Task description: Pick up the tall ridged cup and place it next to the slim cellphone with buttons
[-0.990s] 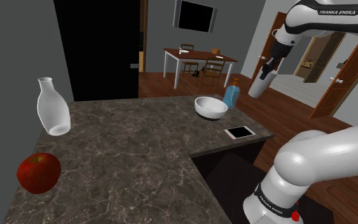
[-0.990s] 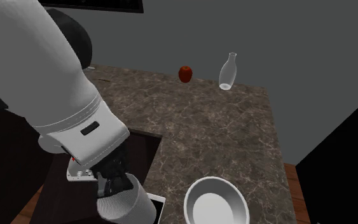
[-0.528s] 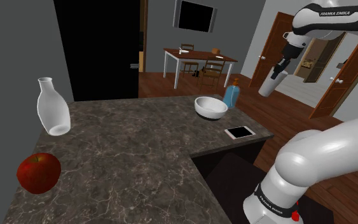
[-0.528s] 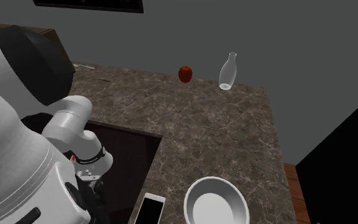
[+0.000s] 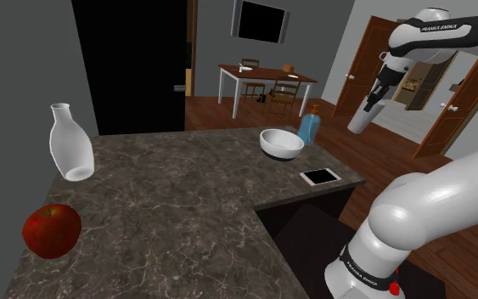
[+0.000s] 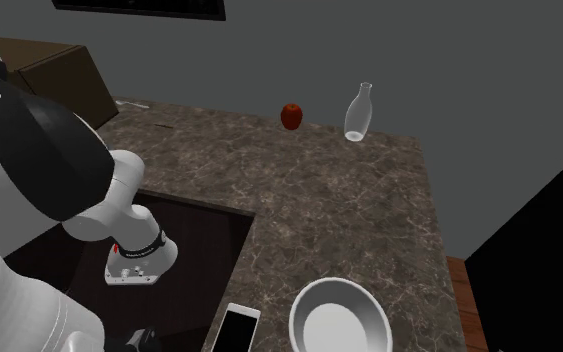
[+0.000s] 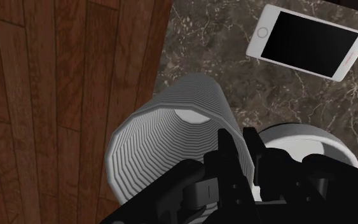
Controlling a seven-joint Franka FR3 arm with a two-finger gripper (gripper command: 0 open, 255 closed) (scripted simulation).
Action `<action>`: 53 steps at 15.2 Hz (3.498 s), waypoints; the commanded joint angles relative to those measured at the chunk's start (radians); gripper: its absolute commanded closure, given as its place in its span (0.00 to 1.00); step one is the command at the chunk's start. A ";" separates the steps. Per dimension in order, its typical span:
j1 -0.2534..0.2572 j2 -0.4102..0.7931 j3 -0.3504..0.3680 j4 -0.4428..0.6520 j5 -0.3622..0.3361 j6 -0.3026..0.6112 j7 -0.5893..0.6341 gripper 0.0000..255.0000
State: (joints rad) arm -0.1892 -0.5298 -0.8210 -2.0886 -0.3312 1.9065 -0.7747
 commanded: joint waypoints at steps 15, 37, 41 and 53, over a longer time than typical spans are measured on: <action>-0.003 0.021 -0.075 -0.191 -0.031 0.217 0.000 1.00; 0.071 0.150 -0.246 -0.359 -0.011 0.514 -0.048 1.00; 0.071 0.150 -0.246 -0.359 -0.011 0.514 -0.048 1.00; -0.014 0.040 -0.130 -0.315 -0.058 0.360 -0.008 0.00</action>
State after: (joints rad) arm -0.1843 -0.4647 -0.9762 -2.4121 -0.3793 2.3028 -0.7908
